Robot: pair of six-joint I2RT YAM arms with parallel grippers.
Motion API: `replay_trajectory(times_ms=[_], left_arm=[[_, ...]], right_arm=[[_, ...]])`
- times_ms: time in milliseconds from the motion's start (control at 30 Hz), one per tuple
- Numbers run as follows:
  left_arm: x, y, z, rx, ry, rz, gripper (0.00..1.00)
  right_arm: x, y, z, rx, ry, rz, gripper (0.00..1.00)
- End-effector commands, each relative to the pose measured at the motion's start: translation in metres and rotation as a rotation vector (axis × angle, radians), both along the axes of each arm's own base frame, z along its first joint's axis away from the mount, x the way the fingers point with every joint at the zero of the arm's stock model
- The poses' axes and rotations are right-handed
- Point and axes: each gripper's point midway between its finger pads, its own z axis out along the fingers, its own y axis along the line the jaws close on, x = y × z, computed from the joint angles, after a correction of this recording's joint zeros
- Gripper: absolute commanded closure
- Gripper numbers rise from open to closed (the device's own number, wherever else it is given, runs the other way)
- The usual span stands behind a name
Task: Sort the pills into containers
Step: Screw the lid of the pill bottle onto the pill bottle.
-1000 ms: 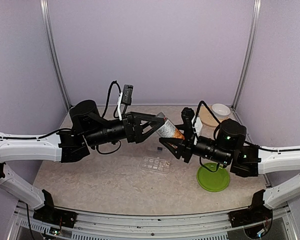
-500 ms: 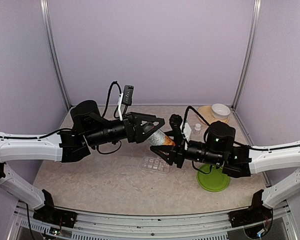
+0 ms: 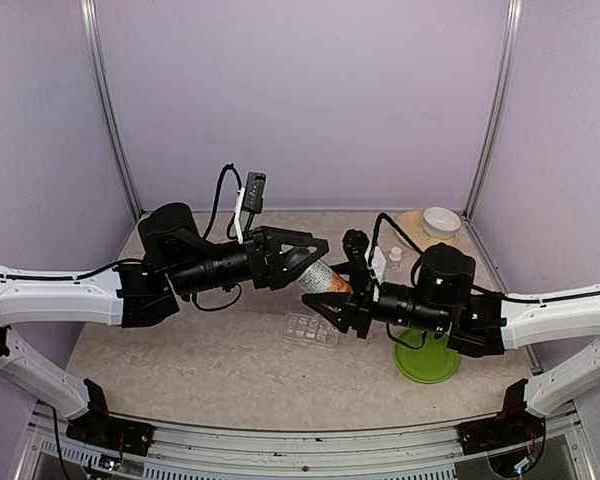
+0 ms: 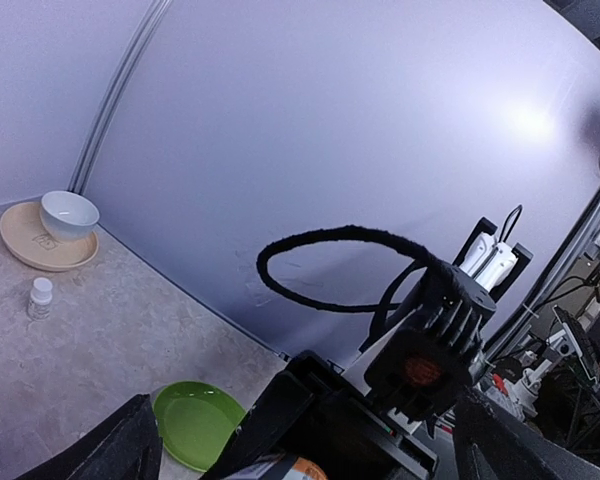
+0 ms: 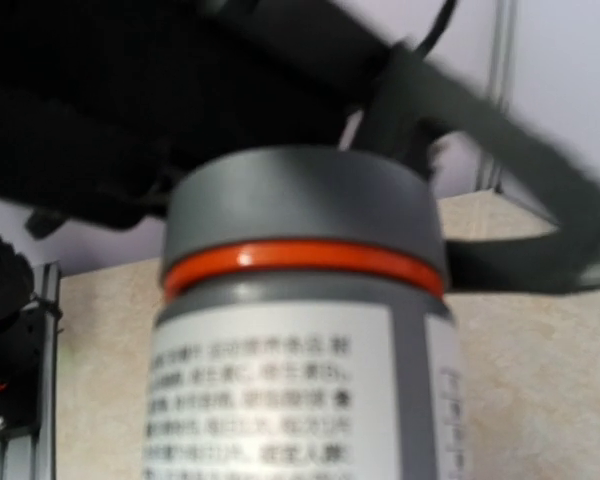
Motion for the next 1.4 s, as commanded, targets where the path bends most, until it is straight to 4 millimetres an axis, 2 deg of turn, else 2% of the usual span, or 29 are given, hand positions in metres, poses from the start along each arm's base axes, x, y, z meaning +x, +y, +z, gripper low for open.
replay_trajectory(times_ms=[0, 200, 367, 767, 1033, 1233, 1367], left_arm=[[-0.005, 0.009, 0.016, -0.041, -0.041, 0.010, 0.01], [-0.004, 0.009, 0.014, -0.041, -0.028, 0.006, 0.01], [-0.008, 0.006, 0.014, -0.044, -0.019, -0.019, 0.01], [-0.015, 0.002, 0.018, -0.058, -0.033, -0.052, 0.01], [-0.018, -0.001, 0.020, -0.067, -0.034, -0.076, 0.01], [-0.021, 0.000, 0.024, -0.074, -0.044, -0.079, 0.01], [-0.014, 0.003, 0.022, -0.063, -0.038, -0.038, 0.01]], right_arm=[[-0.001, -0.022, 0.031, 0.073, -0.050, -0.059, 1.00], [0.006, -0.037, 0.036, 0.066, -0.070, -0.136, 1.00], [0.014, -0.038, 0.036, 0.048, -0.073, -0.181, 1.00], [0.022, -0.020, 0.014, -0.021, -0.042, -0.173, 1.00], [0.011, 0.000, -0.007, -0.057, 0.004, -0.065, 1.00], [0.007, 0.009, -0.011, -0.068, 0.016, -0.029, 1.00], [0.005, 0.007, -0.005, -0.063, 0.004, -0.030, 1.00]])
